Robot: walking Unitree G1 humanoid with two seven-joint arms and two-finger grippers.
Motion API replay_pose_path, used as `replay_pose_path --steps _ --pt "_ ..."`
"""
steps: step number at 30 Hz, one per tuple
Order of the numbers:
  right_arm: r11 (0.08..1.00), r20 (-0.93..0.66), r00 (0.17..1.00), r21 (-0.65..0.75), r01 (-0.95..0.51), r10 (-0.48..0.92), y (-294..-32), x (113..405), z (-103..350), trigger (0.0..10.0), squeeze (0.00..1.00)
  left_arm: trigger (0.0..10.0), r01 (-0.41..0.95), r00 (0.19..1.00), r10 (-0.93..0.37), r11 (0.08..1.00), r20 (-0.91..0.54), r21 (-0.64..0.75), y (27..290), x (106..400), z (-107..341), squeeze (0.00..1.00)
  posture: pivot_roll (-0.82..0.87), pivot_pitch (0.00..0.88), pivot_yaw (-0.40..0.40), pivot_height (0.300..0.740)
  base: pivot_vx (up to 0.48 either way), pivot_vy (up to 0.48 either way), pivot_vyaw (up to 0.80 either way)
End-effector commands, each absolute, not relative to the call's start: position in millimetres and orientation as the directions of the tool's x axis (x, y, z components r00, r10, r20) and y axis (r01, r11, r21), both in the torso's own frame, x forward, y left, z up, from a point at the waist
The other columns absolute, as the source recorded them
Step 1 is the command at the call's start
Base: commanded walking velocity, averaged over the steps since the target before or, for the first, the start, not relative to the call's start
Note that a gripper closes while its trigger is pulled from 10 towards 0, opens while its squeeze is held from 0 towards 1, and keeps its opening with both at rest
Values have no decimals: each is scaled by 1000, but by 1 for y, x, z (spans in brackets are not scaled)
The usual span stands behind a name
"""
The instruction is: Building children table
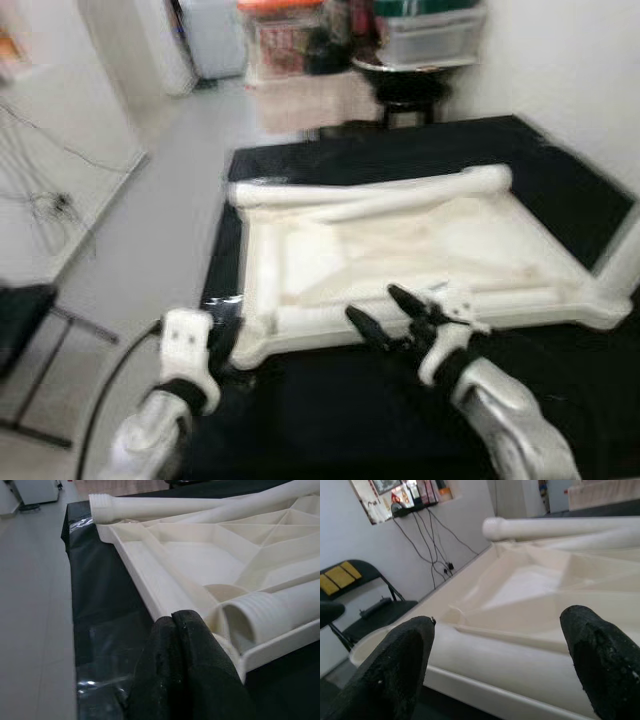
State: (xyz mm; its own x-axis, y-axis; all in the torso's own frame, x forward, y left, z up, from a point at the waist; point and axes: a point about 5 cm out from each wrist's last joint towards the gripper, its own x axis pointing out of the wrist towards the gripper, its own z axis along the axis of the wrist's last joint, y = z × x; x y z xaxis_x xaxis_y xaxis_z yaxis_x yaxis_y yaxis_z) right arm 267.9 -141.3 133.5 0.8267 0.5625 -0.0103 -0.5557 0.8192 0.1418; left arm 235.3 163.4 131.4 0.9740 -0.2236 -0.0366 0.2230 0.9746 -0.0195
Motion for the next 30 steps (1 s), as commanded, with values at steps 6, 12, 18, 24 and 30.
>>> replay_pose_path --steps 6,12,18,24,30 --pt "810 -8 819 153 -566 573 -137 268 133 10000 0 10000 265 957 -274 960 -100 -94 161 249 131 0 -36 44 26 740 0 0 -533" --pt "812 -19 819 143 -566 574 -137 268 133 10000 0 10000 283 938 -312 941 -152 -185 156 261 130 0 -39 46 25 740 0 0 0" --pt "811 -25 817 142 -568 576 -137 268 132 10000 0 10000 457 817 -563 764 -124 -456 128 263 141 1000 -51 48 24 740 0 0 0" --pt "811 -30 816 140 -568 577 -137 268 132 10000 0 10000 538 723 -685 640 -90 -548 114 263 154 1000 -53 51 22 740 0 0 0" --pt "812 -35 817 138 -567 576 -137 267 132 10000 0 10000 452 720 -668 656 -187 -604 112 283 149 1000 -66 55 27 740 0 0 0"
